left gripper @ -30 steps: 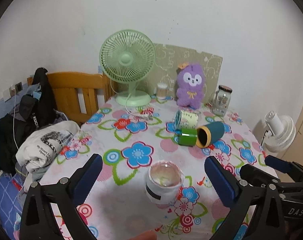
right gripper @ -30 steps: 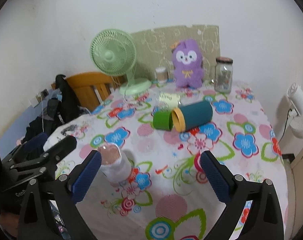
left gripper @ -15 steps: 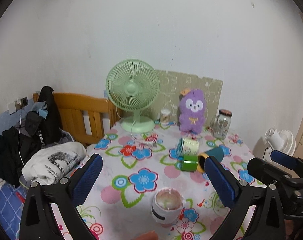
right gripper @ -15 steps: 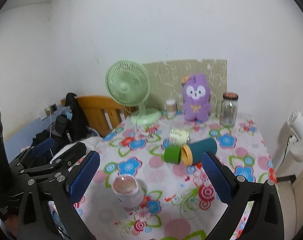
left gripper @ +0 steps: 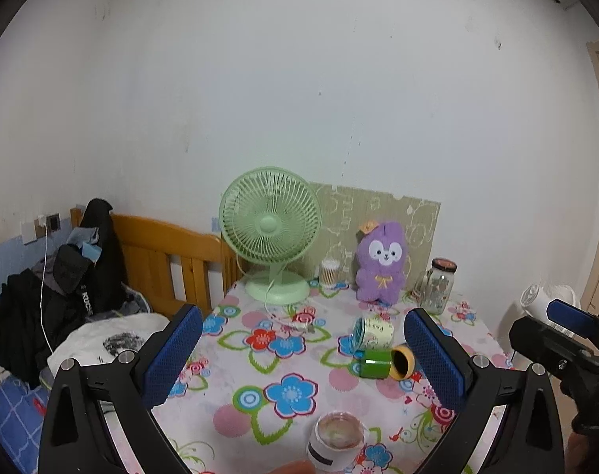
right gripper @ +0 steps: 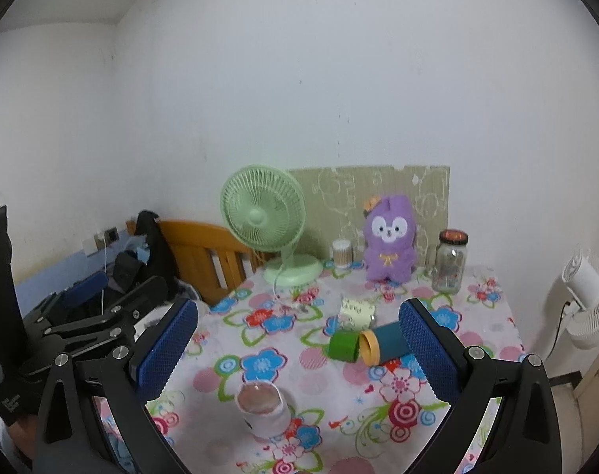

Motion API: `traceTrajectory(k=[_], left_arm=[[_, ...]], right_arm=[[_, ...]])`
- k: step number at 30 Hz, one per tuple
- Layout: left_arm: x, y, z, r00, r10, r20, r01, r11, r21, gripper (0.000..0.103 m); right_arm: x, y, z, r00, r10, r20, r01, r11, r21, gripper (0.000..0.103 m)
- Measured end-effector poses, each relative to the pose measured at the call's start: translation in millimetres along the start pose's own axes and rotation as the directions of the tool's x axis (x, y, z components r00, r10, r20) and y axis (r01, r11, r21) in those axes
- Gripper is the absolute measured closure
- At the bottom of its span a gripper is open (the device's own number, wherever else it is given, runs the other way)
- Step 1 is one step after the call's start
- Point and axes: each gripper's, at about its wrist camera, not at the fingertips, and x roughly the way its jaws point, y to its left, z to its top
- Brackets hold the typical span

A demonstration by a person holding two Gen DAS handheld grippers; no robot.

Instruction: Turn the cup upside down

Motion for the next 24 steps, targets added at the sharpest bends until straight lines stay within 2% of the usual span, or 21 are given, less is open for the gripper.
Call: traceTrajectory(k=[4, 15, 24], left_arm=[[-10, 1, 9, 0.999, -0.002, 0.044, 0.002, 1.0, 0.003, 0.0], [-23, 11, 23, 0.996, 0.002, 0.094, -0.001, 1.0, -0.008, 0.0], [-35, 17, 36, 0.988, 0.01, 0.155, -0.007, 1.0, -0.024, 0.0]], right_arm=[[-7, 7, 10, 0.999, 0.004, 0.033, -0.004, 1.0, -0.012, 0.0], [-20, 23, 21, 0.996, 0.007, 0.092, -0.001, 0.998, -0.062, 0.0], [-29, 24, 26, 0.992, 0.0, 0.127, 0.007, 0.998, -0.057, 0.0]])
